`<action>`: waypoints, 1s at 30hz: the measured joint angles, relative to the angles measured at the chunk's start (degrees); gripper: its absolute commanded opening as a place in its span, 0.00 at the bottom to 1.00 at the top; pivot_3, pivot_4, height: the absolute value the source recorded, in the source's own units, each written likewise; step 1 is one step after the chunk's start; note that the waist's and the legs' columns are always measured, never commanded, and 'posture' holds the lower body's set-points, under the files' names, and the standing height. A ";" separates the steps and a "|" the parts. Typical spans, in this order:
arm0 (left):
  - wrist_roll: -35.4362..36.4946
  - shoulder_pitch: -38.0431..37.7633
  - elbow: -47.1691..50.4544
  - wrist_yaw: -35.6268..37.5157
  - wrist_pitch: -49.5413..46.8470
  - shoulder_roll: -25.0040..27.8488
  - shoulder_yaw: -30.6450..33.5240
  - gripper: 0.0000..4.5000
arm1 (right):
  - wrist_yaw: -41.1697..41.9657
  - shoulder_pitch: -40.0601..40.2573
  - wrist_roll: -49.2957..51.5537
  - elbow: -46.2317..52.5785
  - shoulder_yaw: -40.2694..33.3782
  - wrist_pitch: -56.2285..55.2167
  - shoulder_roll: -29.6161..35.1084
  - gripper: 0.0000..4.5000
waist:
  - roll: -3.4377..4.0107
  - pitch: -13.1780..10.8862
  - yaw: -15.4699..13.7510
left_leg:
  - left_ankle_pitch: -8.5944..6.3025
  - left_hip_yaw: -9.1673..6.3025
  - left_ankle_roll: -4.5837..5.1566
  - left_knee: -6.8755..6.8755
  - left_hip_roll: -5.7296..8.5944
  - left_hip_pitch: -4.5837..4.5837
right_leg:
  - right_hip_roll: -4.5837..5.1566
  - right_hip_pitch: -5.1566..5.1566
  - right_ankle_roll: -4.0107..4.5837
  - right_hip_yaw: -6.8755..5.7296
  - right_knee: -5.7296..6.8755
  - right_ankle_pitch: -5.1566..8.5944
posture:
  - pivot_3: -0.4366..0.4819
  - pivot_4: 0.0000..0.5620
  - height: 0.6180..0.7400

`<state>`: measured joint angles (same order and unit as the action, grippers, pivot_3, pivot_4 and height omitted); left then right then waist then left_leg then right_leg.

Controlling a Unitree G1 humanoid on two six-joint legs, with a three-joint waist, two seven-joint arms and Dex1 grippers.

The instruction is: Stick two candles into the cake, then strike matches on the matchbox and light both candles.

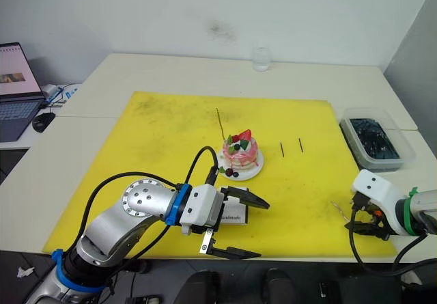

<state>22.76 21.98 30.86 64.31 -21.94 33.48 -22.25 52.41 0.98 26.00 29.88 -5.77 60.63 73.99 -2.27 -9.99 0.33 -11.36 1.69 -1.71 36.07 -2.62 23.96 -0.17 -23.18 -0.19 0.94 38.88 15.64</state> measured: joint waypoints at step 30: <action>-1.57 -1.85 -1.35 -2.35 2.61 -2.12 -0.90 1.00 | 1.12 -2.37 1.27 -1.35 2.31 3.54 0.47 0.01 | 0.02 0.00 -0.14 | 0.00 0.00 0.00 0.02 -0.02 -0.02 | 0.01 0.01 -0.04 -0.01 0.03 0.01 | 0.48 0.27 1.00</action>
<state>21.19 20.14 29.51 61.96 -19.33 31.37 -23.15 53.54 -1.39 27.27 28.53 -3.46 64.17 74.46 -2.24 -9.99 0.19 -11.36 1.69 -1.71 36.09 -2.64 23.95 -0.16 -23.17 -0.24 0.93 38.91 15.65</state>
